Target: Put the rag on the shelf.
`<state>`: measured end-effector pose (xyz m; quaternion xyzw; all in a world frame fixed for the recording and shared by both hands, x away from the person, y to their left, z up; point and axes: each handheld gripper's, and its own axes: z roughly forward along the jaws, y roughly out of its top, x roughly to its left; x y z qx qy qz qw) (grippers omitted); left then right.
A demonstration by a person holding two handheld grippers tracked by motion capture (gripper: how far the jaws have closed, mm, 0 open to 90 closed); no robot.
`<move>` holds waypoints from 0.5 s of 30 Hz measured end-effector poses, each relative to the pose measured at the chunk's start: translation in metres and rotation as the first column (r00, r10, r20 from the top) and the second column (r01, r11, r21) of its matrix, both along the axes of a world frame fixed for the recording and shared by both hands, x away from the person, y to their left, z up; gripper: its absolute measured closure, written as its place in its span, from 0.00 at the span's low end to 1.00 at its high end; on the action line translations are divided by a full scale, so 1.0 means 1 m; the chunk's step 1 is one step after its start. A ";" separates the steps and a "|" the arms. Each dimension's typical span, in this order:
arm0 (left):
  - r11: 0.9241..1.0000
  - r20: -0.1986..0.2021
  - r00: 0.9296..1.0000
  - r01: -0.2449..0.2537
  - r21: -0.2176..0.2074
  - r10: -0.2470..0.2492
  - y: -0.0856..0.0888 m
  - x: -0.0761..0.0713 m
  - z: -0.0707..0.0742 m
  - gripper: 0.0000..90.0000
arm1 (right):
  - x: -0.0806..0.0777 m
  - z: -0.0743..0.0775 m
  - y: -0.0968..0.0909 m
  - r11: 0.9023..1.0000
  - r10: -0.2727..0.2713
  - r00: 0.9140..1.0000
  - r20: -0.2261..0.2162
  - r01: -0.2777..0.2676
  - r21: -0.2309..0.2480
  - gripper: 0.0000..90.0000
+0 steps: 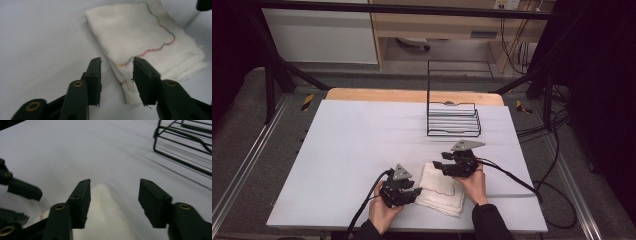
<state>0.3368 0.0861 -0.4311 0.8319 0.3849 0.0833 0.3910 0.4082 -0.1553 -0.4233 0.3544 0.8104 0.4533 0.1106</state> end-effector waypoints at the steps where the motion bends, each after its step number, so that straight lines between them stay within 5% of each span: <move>1: 1.000 0.000 1.000 0.000 0.000 0.000 0.000 0.000 0.000 0.61 | -0.002 0.002 -0.006 1.000 -0.015 1.000 -0.004 0.015 0.007 0.45; 8: 1.000 0.034 0.999 0.006 0.006 -0.007 0.000 0.028 0.007 0.38 | -0.019 -0.003 -0.047 0.995 -0.094 0.995 -0.024 0.094 0.019 0.18; 15: 1.000 0.026 1.000 0.014 0.016 -0.014 -0.005 0.056 0.006 0.23 | -0.030 -0.012 -0.069 0.991 -0.132 0.990 -0.058 0.134 0.031 0.08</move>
